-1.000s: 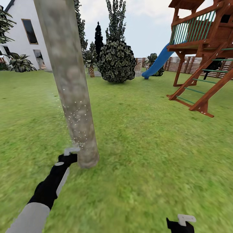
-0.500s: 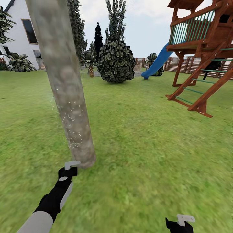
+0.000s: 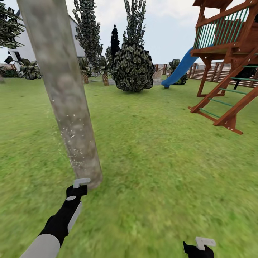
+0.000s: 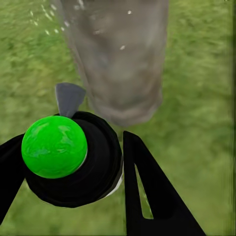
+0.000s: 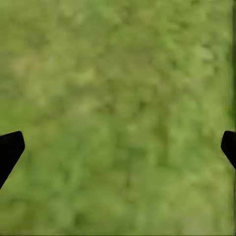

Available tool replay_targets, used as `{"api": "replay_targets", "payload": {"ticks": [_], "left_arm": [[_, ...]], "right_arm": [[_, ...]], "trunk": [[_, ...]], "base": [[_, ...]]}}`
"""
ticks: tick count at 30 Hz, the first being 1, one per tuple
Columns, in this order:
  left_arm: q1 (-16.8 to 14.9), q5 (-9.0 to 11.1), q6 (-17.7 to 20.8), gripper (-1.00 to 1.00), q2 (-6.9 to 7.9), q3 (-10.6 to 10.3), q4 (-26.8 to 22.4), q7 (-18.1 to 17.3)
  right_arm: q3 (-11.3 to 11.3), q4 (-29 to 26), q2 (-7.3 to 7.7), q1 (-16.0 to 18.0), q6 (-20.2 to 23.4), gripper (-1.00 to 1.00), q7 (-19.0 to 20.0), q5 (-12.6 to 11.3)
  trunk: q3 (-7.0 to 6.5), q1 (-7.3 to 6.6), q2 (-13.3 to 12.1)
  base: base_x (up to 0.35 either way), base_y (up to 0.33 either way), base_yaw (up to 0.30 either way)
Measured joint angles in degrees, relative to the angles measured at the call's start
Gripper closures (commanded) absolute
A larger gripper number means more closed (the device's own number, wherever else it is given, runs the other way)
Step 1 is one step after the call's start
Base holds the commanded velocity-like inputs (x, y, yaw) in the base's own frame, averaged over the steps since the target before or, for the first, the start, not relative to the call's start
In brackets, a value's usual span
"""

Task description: In the garden, pick up the pesticide atomizer on the floor and spray pesticide onto both trees until each tree trunk is fully covered.

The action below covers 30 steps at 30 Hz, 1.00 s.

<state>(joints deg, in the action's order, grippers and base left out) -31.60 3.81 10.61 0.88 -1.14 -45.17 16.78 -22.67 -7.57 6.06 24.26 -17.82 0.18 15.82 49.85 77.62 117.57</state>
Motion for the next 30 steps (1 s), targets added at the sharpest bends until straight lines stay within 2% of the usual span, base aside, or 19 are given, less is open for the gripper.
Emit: {"api": "replay_targets", "payload": {"ticks": [13, 24, 30], "left_arm": [[0.05, -0.03, -0.06, 1.00, -0.44, 0.00, 0.09, 0.00], [0.05, -0.05, -0.06, 1.00, -0.38, 0.00, 0.09, 0.26], [0.05, 0.00, 0.10, 1.00, -0.44, 0.00, 0.09, 0.76]], "right_arm": [[0.00, 0.00, 0.00, 0.00, 0.06, -1.00, 0.00, 0.07], [0.00, 0.01, 0.00, 0.00, 0.02, -1.00, 0.00, 0.09], [0.00, 0.01, 0.00, 0.00, 0.03, -1.00, 0.00, 0.08]], "trunk": [[0.00, 0.00, 0.00], [0.00, 0.00, 0.00], [0.00, 0.00, 0.00]], "base": [[0.155, -0.247, 0.006], [0.125, -0.254, 0.256], [0.084, -0.267, 0.031]]}}
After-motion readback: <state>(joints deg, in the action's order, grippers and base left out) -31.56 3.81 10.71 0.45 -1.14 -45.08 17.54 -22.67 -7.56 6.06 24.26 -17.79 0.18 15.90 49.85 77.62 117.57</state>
